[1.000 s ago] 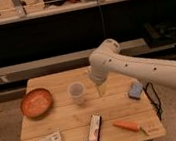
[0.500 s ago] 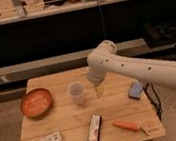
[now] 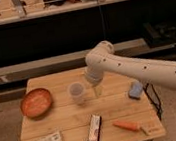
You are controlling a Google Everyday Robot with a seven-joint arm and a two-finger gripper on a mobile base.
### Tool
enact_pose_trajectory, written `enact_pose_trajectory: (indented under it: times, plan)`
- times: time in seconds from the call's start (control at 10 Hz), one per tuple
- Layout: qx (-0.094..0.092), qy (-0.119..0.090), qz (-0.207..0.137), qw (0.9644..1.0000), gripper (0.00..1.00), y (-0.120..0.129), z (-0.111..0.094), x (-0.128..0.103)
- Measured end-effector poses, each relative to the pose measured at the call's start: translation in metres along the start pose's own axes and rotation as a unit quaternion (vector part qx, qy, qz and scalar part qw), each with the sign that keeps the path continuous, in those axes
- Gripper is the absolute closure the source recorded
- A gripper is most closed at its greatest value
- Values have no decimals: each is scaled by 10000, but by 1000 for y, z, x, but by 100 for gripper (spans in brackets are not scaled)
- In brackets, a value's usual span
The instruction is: Place the ceramic cup in the ceramic bowl
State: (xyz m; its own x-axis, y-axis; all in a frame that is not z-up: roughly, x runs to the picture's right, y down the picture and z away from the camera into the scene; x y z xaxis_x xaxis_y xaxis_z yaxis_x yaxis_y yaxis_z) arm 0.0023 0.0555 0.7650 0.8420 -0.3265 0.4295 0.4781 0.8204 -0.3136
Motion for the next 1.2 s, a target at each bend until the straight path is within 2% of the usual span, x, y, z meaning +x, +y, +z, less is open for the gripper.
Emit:
enact_pose_trajectory:
  times: [1.2]
  plan:
    - [-267, -144, -226, 9993, 20, -8, 35, -7]
